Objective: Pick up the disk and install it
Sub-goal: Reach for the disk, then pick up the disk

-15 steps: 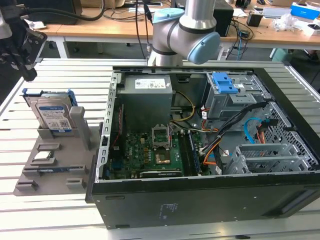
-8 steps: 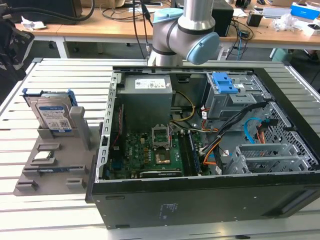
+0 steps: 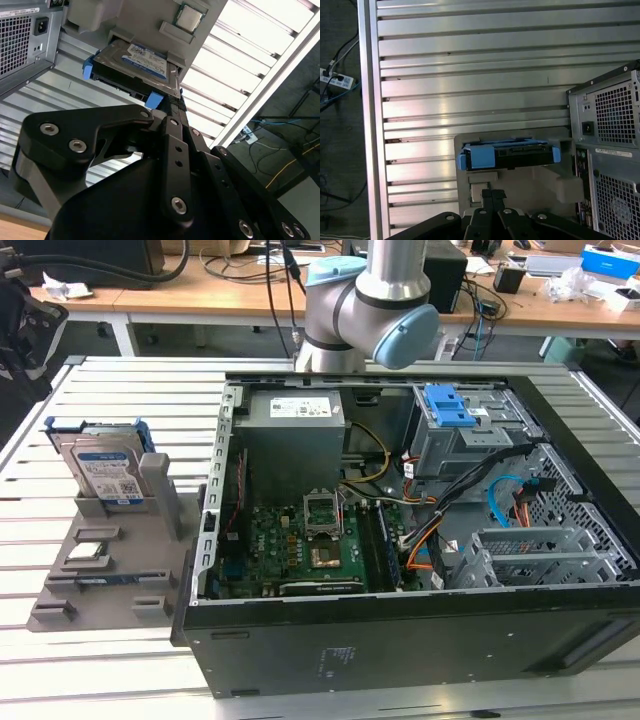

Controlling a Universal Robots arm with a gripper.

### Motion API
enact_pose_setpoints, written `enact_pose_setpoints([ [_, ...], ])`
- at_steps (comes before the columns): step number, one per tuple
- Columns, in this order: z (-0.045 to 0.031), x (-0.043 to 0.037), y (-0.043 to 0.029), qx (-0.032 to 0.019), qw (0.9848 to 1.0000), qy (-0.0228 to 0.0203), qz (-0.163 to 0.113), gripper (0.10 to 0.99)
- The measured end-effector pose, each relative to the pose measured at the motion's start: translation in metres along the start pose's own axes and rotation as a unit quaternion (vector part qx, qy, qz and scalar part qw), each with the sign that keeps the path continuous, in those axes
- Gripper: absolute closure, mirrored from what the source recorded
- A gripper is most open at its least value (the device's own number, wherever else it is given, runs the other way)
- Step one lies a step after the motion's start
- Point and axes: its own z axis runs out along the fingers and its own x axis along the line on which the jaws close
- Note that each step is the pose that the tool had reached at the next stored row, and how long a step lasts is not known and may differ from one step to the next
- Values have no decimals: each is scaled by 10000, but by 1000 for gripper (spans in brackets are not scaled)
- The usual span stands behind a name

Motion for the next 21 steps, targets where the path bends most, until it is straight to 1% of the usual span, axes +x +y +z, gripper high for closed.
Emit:
enact_pose_setpoints([
  [6, 0, 1, 0, -1, 10000, 1, -21, 980],
  [8, 0, 1, 0, -6, 9996, 12, -270, 980],
  [9, 0, 1, 0, -11, 9990, 21, -453, 980],
  [10, 0, 1, 0, -13, 9984, 25, -566, 980],
  [11, 0, 1, 0, -17, 9973, 33, -732, 980],
  [13, 0, 1, 0, -27, 9930, 53, -1176, 980],
  [14, 0, 1, 0, -32, 9904, 62, -1384, 980],
  [15, 0, 1, 0, -35, 9887, 67, -1499, 980],
  [16, 0, 1, 0, -38, 9862, 75, -1653, 980],
  [17, 0, 1, 0, -41, 9845, 79, -1754, 980],
  [18, 0, 1, 0, -43, 9824, 84, -1865, 980],
  [20, 0, 1, 0, -46, 9802, 89, -1976, 980],
  [21, 0, 1, 0, -48, 9786, 93, -2055, 980],
])
